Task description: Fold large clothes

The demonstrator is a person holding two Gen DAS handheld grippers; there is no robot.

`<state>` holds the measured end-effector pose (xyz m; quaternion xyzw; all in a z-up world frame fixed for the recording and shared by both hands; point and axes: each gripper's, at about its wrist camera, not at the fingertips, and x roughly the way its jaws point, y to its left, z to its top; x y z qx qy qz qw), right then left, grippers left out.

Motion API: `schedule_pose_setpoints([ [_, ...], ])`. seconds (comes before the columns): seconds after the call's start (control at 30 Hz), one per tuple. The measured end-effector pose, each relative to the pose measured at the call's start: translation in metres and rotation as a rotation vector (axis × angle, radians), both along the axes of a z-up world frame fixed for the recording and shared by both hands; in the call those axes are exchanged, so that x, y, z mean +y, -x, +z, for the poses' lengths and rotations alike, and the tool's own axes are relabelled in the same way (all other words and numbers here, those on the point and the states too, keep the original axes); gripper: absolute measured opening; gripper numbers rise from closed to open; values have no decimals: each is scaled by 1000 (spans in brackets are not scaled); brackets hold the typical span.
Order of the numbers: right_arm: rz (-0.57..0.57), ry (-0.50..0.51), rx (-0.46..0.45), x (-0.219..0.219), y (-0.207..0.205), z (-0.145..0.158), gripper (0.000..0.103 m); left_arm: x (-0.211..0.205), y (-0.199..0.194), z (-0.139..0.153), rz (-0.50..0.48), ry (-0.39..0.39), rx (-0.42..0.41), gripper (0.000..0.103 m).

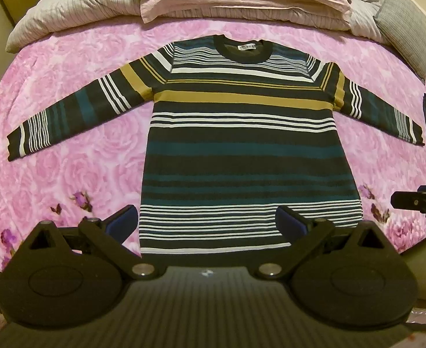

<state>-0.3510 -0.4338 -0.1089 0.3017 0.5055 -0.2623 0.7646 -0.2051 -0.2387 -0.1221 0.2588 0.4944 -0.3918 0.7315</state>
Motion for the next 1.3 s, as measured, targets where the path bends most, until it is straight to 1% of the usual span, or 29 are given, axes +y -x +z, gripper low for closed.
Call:
schedule_pose_setpoints([
  [0.17, 22, 3, -12, -8, -1, 2, 83, -1, -1, 4, 17, 9, -4, 99],
  [0.3, 75, 46, -47, -10, -10, 4, 83, 5, -10, 9, 46, 21, -24, 99],
  [0.43, 151, 77, -78, -3, -35, 10, 83, 28, -38, 19, 121, 36, -41, 99],
  [0.47, 161, 85, -95, 1, -42, 13, 83, 35, -47, 21, 136, 38, -51, 99],
  [0.57, 250, 136, -132, 18, -73, 20, 83, 58, -83, 24, 170, 36, -87, 99],
  [0.63, 317, 169, -149, 36, -100, 22, 83, 75, -112, 25, 186, 28, -112, 99],
  [0.73, 416, 199, -178, 74, -147, 17, 83, 108, -168, 23, 189, 5, -156, 99],
  [0.8, 483, 217, -198, 105, -185, 10, 83, 130, -208, 18, 166, -10, -177, 99],
  [0.87, 541, 258, -204, 140, -228, 0, 82, 149, -250, 8, 136, -23, -184, 99],
  [0.93, 588, 302, -189, 179, -277, -14, 76, 169, -298, -4, 99, -25, -164, 98],
  [0.97, 614, 314, -176, 200, -304, -22, 70, 178, -323, -9, 83, -16, -157, 98],
  [1.0, 638, 317, -177, 215, -322, -30, 67, 186, -344, -14, 63, -13, -158, 98],
  [1.07, 721, 333, -180, 258, -375, -50, 65, 198, -379, -24, 20, -36, -166, 98],
  [1.13, 812, 358, -176, 293, -420, -72, 64, 209, -411, -36, -24, -52, -176, 98],
  [1.23, 936, 401, -176, 338, -474, -109, 58, 224, -456, -58, -58, -58, -179, 98],
  [1.3, 1017, 413, -175, 362, -507, -139, 39, 233, -480, -73, -50, -55, -167, 98],
])
